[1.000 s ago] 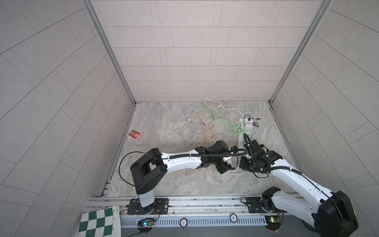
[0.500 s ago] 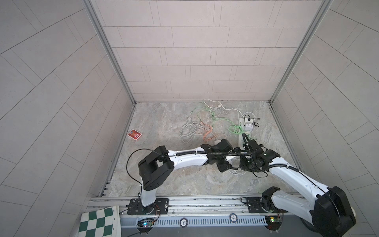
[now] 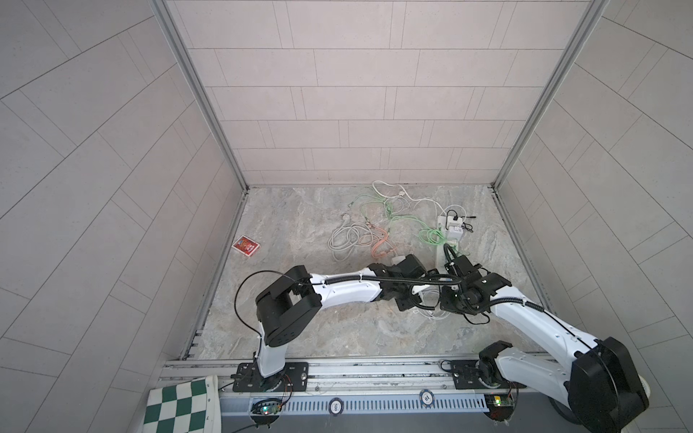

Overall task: Insert plugs into power strip
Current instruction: Press the plug into the socket, then place the power cord at the bottom-right of the table.

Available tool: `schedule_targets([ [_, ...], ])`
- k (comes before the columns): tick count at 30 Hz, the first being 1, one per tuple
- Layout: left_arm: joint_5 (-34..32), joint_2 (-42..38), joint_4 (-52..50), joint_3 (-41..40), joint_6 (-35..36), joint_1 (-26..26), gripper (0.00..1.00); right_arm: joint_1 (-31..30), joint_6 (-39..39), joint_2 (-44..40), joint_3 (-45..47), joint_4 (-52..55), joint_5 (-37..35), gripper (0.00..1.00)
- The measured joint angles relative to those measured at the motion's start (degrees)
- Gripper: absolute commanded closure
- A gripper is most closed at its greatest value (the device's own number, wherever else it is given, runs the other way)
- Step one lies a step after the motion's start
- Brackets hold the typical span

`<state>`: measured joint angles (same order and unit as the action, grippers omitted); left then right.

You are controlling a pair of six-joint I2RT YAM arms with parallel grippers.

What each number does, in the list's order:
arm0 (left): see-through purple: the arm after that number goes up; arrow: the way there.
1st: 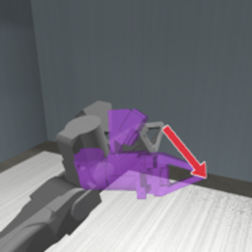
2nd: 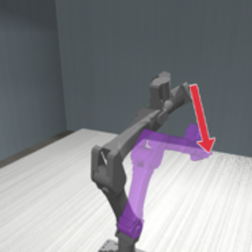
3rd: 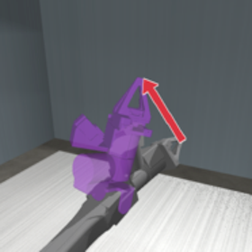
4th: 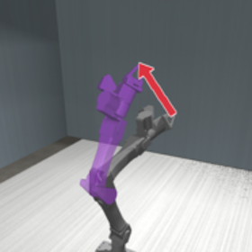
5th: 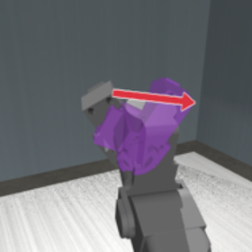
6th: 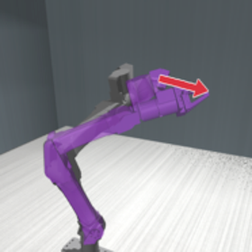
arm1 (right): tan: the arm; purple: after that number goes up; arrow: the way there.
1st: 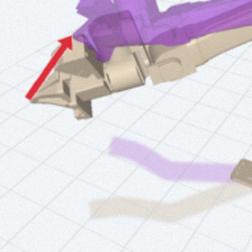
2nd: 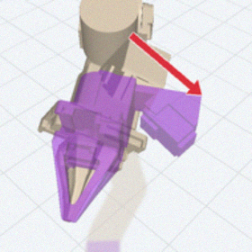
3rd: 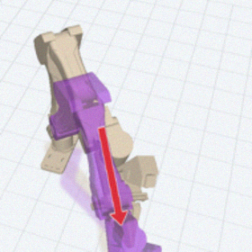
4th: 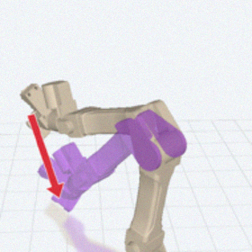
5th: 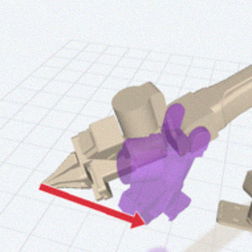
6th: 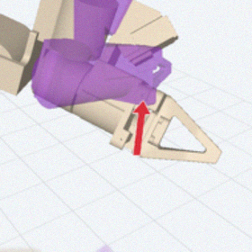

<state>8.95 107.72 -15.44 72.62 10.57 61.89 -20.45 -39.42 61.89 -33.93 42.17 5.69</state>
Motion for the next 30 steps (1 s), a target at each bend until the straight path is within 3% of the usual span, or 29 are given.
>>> schedule_targets([
  [4, -0.1, -0.4, 1.7, -1.4, -0.7, 0.0, 0.81, 0.6, 0.0, -1.7, 0.0, 2.0, -3.5, 1.00],
  [11, -0.2, -0.5, 3.0, -2.2, -1.2, 0.0, 0.84, 1.2, 0.2, -3.8, -1.4, 4.7, -7.3, 1.00],
  [20, -0.8, -1.3, 4.8, -4.1, -2.1, 0.0, 0.89, 1.4, 0.3, -1.5, -4.4, 4.7, -1.7, 0.80],
  [30, -0.7, -3.6, 10.5, -9.3, -2.7, 0.0, 0.90, 1.4, -0.2, -4.6, -7.0, 5.2, 1.0, 0.70],
])
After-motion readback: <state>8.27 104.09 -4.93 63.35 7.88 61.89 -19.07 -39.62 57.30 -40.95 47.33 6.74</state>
